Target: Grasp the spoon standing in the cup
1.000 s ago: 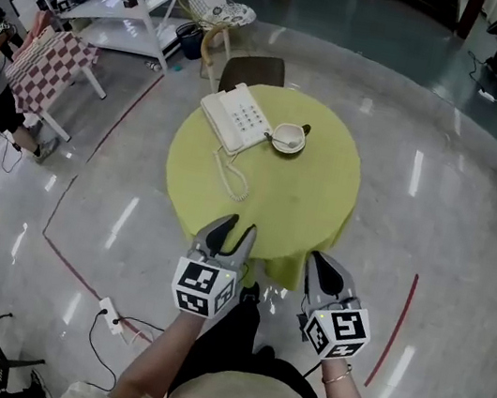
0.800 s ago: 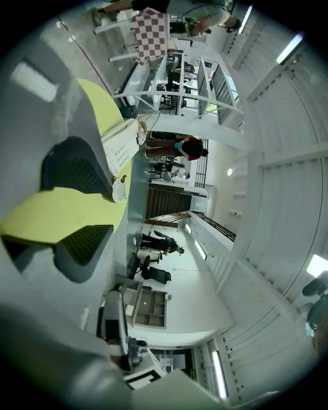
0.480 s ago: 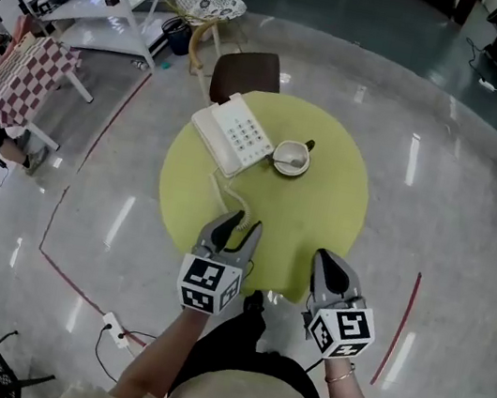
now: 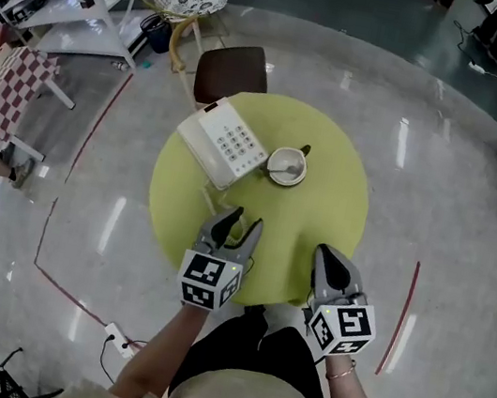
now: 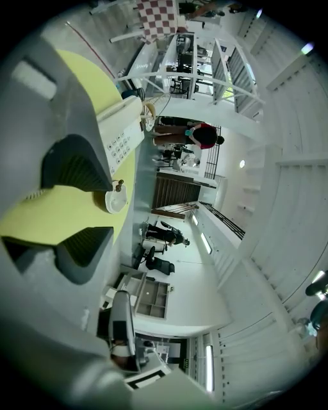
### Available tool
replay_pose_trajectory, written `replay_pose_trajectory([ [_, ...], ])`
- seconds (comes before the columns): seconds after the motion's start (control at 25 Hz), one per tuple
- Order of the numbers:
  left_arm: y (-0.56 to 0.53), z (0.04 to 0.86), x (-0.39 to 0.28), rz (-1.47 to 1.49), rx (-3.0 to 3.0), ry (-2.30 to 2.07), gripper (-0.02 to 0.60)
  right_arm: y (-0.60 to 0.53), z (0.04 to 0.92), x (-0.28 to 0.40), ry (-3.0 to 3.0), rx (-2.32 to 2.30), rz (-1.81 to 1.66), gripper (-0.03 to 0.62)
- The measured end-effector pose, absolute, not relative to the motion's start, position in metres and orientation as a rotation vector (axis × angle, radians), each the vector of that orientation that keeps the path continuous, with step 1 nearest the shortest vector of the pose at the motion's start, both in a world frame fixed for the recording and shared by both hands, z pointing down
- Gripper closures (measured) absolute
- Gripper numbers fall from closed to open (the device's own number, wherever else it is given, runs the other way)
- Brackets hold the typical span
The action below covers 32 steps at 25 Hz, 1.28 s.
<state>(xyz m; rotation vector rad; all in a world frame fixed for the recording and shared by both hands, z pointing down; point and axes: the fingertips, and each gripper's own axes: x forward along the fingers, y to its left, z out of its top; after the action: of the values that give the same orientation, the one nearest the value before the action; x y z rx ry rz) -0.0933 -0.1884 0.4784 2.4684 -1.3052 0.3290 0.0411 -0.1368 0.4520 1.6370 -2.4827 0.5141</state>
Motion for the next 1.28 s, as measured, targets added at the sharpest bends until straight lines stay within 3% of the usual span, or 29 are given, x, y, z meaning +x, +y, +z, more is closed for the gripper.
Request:
replay_pose_trajectory([
  [1.28,-0.302,0.538,-0.067,0.347,2.203,-1.357,0.4,-0.224,0.493,0.093,-2.418,1.628,0.694,0.595],
])
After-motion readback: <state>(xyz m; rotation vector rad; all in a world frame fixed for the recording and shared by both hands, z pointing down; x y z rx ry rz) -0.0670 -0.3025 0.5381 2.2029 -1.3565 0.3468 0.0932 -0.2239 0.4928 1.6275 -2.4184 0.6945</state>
